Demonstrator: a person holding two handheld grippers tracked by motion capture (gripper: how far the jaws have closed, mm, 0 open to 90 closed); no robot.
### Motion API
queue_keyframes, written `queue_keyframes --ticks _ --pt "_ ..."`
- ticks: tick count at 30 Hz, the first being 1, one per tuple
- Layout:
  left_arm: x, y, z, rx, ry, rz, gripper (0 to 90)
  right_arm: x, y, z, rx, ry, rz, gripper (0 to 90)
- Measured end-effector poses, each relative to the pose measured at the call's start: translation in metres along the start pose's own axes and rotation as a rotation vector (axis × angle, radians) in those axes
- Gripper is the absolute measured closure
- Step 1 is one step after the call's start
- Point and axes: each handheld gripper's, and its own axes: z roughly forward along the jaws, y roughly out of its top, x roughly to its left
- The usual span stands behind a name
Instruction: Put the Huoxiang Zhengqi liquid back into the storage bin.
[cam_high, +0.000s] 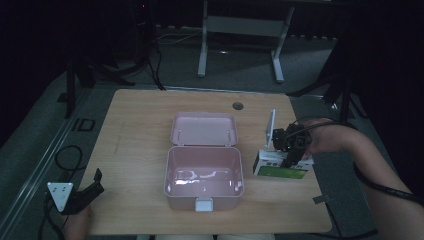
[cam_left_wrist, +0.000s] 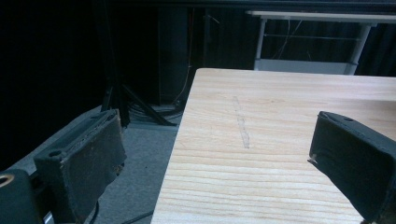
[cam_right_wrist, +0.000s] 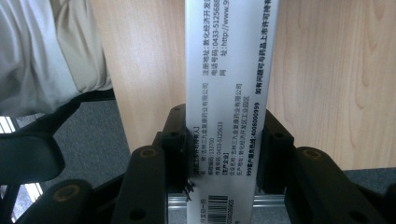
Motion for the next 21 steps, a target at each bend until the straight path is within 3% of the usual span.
queue_keyframes --ticks 5,21 --pt "0.000 0.000 0.000 0.000 -0.003 0.000 3.4 0.001 0.003 -0.007 0.007 -0.007 0.019 62.1" --pt "0.000 0.000 0.000 0.002 -0.006 -0.002 3.4 0.006 0.034 -0.022 -0.009 -0.005 -0.008 62.1"
